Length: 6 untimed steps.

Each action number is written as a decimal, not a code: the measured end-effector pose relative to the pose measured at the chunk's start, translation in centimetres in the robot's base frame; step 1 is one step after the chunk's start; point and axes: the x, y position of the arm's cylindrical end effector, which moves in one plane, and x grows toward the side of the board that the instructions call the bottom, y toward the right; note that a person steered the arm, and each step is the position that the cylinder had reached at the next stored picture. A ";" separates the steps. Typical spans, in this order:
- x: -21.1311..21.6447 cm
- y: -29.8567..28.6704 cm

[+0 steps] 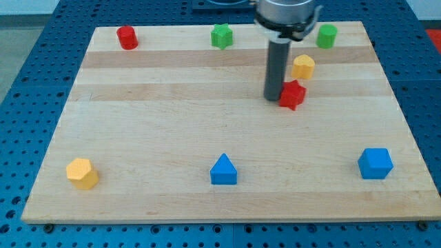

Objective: Slightly move the heart at the top side

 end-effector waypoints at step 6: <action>-7.8 6.0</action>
